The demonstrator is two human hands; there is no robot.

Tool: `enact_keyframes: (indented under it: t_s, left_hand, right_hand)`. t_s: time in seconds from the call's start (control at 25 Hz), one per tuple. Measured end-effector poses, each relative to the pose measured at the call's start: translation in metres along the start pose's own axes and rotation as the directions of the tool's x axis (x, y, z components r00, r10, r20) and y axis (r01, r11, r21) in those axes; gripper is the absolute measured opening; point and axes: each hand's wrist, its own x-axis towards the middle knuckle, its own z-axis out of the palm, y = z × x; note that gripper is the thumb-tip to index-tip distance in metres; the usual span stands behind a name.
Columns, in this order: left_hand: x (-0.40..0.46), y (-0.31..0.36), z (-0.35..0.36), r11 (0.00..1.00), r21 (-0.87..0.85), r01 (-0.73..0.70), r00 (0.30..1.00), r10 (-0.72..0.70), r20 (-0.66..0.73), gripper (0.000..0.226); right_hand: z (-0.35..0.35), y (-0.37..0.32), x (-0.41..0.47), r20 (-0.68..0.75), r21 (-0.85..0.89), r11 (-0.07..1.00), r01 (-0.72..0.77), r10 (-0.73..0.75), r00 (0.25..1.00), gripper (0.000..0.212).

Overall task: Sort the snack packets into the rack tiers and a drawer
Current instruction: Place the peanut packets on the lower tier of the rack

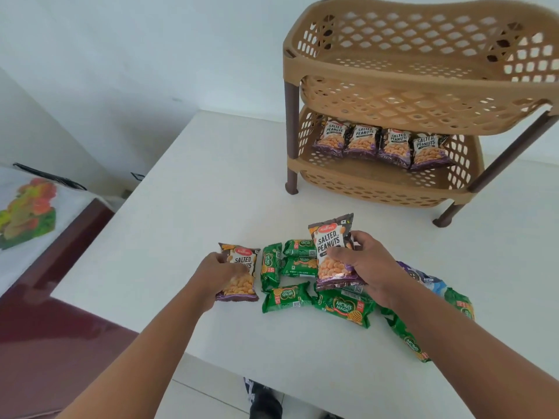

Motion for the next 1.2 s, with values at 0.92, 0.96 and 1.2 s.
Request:
enact_keyframes:
  t_s: [0.92,0.96,1.2]
  left_hand:
    - [-0.004,0.238,0.113,0.961,-0.119,-0.251,0.805,0.276,0.525,0.042]
    - [0.002,0.250,0.116,0.955,-0.074,-0.286,0.806,0.282,0.520,0.044]
    - [0.042,0.286,0.142,0.926,-0.045,-0.376,0.829,0.358,0.429,0.051]
  right_hand:
    - [-0.080,-0.132,0.012,-0.279,0.292,0.938,0.187,-0.103,0.955,0.059]
    - [-0.083,-0.140,0.020,-0.286,0.267,0.944,0.192,-0.113,0.952,0.067]
    - [-0.096,-0.164,0.065,-0.413,0.009,0.981,0.192,-0.171,0.894,0.045]
